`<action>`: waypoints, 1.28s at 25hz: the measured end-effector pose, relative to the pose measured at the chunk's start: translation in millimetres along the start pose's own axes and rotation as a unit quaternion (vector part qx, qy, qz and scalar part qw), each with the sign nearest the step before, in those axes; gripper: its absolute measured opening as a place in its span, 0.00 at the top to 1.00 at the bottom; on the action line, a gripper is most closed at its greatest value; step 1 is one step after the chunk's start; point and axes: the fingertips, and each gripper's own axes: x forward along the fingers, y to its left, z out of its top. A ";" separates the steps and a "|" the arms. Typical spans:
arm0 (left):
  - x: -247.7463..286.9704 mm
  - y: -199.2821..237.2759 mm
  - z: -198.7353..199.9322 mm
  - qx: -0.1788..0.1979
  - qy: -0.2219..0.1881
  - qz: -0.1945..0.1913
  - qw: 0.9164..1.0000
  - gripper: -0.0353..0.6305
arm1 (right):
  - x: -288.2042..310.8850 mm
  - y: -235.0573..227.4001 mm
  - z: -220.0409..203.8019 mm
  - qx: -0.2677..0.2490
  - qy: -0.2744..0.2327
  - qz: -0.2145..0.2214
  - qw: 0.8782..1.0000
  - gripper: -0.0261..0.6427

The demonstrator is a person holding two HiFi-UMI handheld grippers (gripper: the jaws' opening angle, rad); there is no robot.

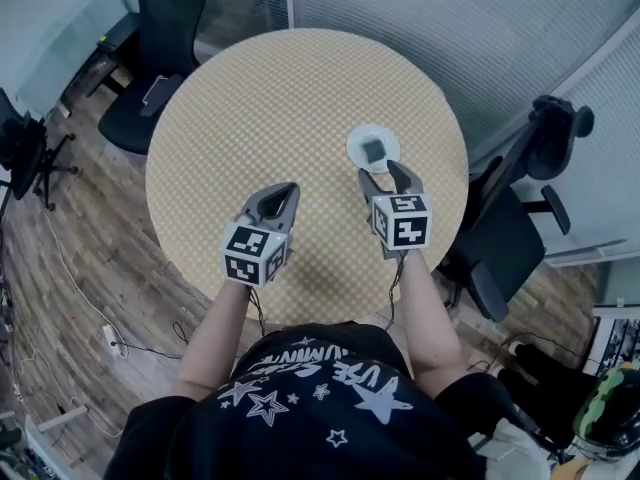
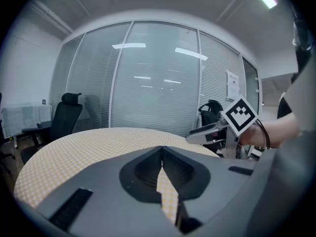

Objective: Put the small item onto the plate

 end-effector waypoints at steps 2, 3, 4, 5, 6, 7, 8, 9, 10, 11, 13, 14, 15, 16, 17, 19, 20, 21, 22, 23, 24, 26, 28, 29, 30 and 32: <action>-11.9 -0.9 2.3 0.003 -0.006 -0.003 1.000 0.94 | -10.4 8.7 0.5 0.000 -0.006 -0.008 1.000 0.68; -18.4 -1.5 2.8 0.004 -0.010 -0.004 1.000 0.94 | -15.7 14.2 1.2 0.000 -0.009 -0.008 1.000 0.70; -25.3 -2.0 2.6 0.005 -0.013 -0.005 1.000 0.94 | -21.1 20.8 1.9 0.003 -0.012 -0.006 1.000 0.73; -32.3 -2.6 2.0 0.005 -0.015 -0.006 1.000 0.94 | -26.6 27.8 2.8 0.008 -0.017 -0.002 1.000 0.76; -39.4 -3.6 1.1 0.006 -0.017 -0.007 1.000 0.94 | -32.4 34.8 3.8 0.014 -0.022 0.002 1.000 0.79; -46.5 -5.3 0.0 0.007 -0.020 -0.009 1.000 0.94 | -38.8 41.3 4.8 0.019 -0.028 0.004 0.999 0.81; -53.6 -7.5 -1.4 0.007 -0.022 -0.011 1.000 0.94 | -45.7 47.2 5.7 0.021 -0.033 0.004 0.999 0.83; -61.0 -9.8 -3.0 0.008 -0.025 -0.013 1.000 0.94 | -52.8 52.9 6.5 0.021 -0.039 0.002 0.999 0.84; -68.7 -12.0 -4.8 0.008 -0.027 -0.014 0.999 0.94 | -59.7 58.6 7.0 0.020 -0.044 0.000 0.999 0.85; -76.9 -13.7 -6.6 0.009 -0.030 -0.016 0.999 0.94 | -66.5 64.5 7.1 0.020 -0.049 -0.003 0.999 0.86; -94.2 -15.9 -10.9 0.009 -0.034 -0.019 0.999 0.94 | -79.4 77.3 5.5 0.019 -0.056 -0.010 0.998 0.88; -103.0 -16.6 -13.4 0.010 -0.036 -0.021 0.999 0.94 | -85.6 84.7 3.3 0.018 -0.056 -0.014 0.998 0.88; -111.6 -17.3 -16.1 0.010 -0.037 -0.024 0.999 0.94 | -91.6 92.6 0.0 0.016 -0.054 -0.018 0.998 0.89; -119.6 -18.3 -19.0 0.011 -0.037 -0.028 0.999 0.94 | -97.4 100.8 -4.1 0.015 -0.051 -0.021 0.998 0.89; -126.6 -19.8 -21.9 0.014 -0.037 -0.033 0.999 0.94 | -103.3 108.9 -8.9 0.014 -0.048 -0.024 0.998 0.89; -138.6 -24.9 -27.2 0.018 -0.038 -0.044 0.998 0.94 | -117.1 123.5 -19.8 0.017 -0.044 -0.029 0.998 0.89; -143.9 -28.3 -29.3 0.019 -0.040 -0.051 0.998 0.94 | -125.0 130.0 -25.4 0.019 -0.045 -0.032 0.998 0.89; -148.8 -31.9 -31.0 0.019 -0.042 -0.058 0.997 0.94 | -133.3 136.2 -30.2 0.022 -0.047 -0.034 0.998 0.89; -153.4 -35.7 -32.7 0.019 -0.043 -0.065 0.997 0.94 | -141.8 142.2 -34.0 0.025 -0.051 -0.035 0.998 0.89; -157.5 -39.5 -34.5 0.019 -0.044 -0.073 0.996 0.94 | -150.4 147.6 -37.1 0.029 -0.057 -0.037 0.997 0.89; -161.2 -43.3 -36.8 0.019 -0.044 -0.080 0.996 0.94 | -159.1 152.4 -40.4 0.034 -0.061 -0.040 0.997 0.89; -168.0 -50.9 -42.6 0.016 -0.042 -0.094 0.995 0.94 | -175.7 160.3 -48.3 0.043 -0.064 -0.047 0.996 0.89; -173.8 -59.2 -48.0 0.014 -0.039 -0.105 0.994 0.94 | -190.2 165.7 -55.7 0.046 -0.064 -0.055 0.995 0.89; -176.1 -63.4 -49.4 0.014 -0.038 -0.110 0.993 0.94 | -196.3 167.3 -58.0 0.046 -0.065 -0.058 0.995 0.89; -178.1 -67.4 -49.9 0.016 -0.039 -0.114 0.993 0.94 | -201.8 168.4 -59.4 0.045 -0.065 -0.063 0.995 0.90; -181.5 -74.7 -49.4 0.018 -0.042 -0.123 0.991 0.94 | -210.8 170.4 -59.5 0.040 -0.067 -0.071 0.994 0.90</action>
